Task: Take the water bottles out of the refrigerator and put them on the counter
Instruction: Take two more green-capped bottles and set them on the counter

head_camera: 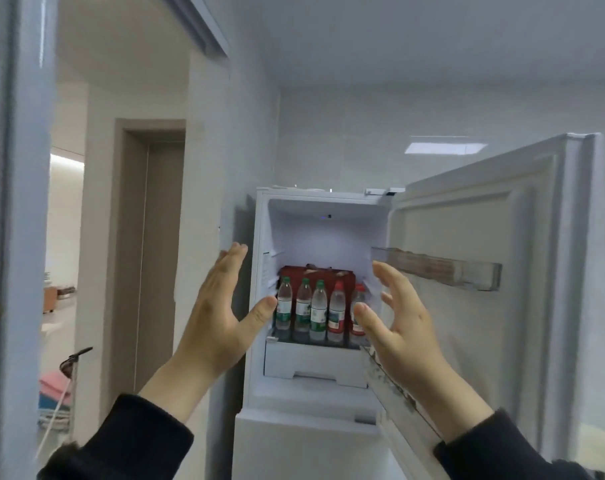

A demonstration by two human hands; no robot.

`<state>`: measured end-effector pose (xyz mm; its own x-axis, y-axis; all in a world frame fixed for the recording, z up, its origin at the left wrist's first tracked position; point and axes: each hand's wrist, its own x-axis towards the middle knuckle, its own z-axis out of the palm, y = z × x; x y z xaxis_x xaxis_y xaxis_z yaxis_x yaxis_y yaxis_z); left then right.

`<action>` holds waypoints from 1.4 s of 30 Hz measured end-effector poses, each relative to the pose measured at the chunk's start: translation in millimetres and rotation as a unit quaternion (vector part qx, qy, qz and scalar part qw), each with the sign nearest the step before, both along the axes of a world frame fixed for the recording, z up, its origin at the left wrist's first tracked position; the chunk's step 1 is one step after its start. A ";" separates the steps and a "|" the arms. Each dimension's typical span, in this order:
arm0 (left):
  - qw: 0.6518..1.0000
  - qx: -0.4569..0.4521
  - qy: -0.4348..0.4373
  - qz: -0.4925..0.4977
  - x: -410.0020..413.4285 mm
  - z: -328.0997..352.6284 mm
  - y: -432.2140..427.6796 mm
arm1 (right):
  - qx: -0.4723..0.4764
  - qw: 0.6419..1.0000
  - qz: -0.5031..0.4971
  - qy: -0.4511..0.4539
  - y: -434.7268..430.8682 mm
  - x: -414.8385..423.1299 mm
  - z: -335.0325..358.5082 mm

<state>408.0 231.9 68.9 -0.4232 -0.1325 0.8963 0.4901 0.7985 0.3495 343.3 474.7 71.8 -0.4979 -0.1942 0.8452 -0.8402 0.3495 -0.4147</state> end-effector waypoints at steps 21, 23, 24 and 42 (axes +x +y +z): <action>0.997 0.035 -0.067 -0.028 -306.6 -36.6 -91.5 | -0.058 0.992 -0.016 -0.115 -123.8 -309.6 -60.0; 0.996 0.043 -0.070 -0.028 -338.6 -39.1 -97.7 | -0.067 0.990 -0.021 -0.124 -129.1 -340.8 -62.6; 0.996 0.050 -0.075 -0.029 -354.6 -41.4 -100.4 | -0.074 0.988 -0.023 -0.130 -131.4 -355.0 -64.3; 0.950 0.261 -0.115 -0.123 -633.8 -90.9 -138.5 | -0.058 0.976 -0.108 -0.182 -208.3 -574.5 -92.6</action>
<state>-225.8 93.4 -22.0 -0.6759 -0.4058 0.6153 0.5019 0.3579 0.7874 -231.2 266.4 -20.8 -0.7879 0.0352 0.6147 -0.5420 0.4343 -0.7195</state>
